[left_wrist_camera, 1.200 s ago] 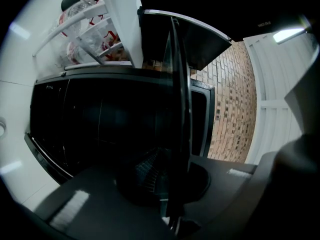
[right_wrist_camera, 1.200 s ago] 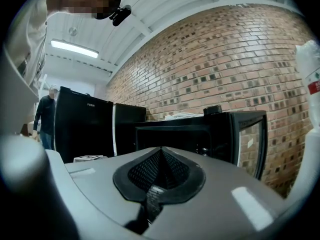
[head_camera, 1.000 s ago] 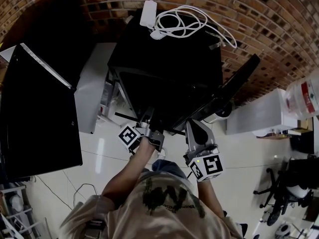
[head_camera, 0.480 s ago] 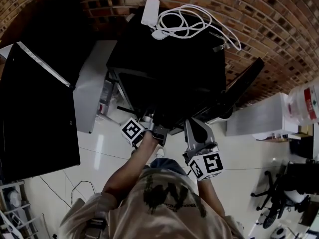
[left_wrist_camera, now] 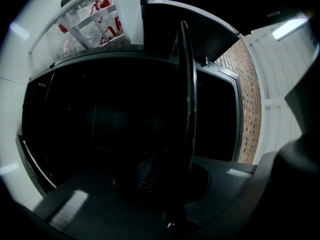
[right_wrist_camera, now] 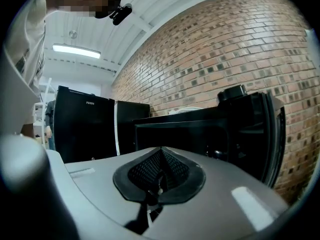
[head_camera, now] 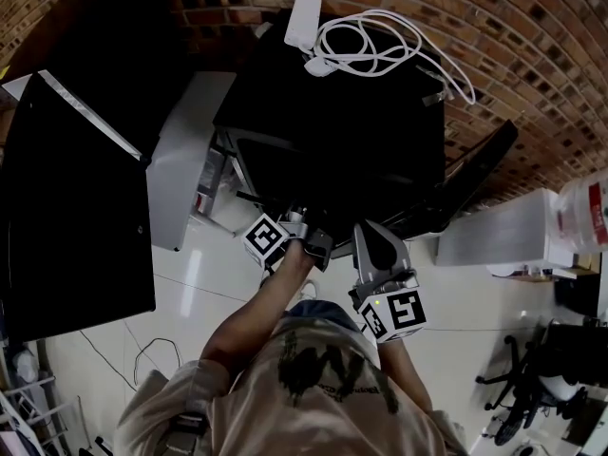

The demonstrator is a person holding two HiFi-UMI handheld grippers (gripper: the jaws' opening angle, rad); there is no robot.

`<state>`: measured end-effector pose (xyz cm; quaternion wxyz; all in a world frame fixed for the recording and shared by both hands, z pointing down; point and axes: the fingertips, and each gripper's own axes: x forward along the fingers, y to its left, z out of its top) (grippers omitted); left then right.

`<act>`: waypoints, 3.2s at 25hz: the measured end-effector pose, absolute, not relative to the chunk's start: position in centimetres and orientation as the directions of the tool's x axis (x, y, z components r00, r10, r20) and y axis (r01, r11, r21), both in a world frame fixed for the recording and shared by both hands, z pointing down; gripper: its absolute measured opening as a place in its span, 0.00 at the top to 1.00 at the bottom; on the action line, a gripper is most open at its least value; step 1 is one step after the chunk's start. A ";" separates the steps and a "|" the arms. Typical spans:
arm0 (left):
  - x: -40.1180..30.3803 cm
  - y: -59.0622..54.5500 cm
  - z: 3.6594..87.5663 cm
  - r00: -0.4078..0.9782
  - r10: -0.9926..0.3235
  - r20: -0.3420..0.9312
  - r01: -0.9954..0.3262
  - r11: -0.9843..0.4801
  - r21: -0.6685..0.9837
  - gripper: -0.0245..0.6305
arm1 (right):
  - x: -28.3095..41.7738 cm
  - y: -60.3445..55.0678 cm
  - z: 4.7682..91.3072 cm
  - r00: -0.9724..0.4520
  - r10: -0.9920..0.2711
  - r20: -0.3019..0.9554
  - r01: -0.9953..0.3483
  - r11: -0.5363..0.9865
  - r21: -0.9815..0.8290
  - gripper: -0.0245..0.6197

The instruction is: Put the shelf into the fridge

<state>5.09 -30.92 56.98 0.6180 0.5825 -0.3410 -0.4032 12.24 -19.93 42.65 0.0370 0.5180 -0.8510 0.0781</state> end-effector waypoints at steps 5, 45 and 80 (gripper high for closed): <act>5.6 -32.0 57.0 0.436 -0.899 -0.045 0.112 0.005 0.994 0.95 | 12.2 -20.7 42.7 -0.470 -0.871 0.143 -0.883 0.460 -0.096 0.96; 8.2 -39.9 56.9 0.420 -0.906 -0.053 0.084 -0.020 0.996 0.96 | 12.2 -23.5 42.9 -0.498 -0.855 0.146 -0.867 0.491 -0.086 0.96; 6.5 -36.2 57.4 0.480 -0.875 -0.060 0.073 -0.028 0.997 0.73 | 10.8 -20.3 42.6 -0.509 -0.851 0.129 -0.860 0.498 -0.112 0.96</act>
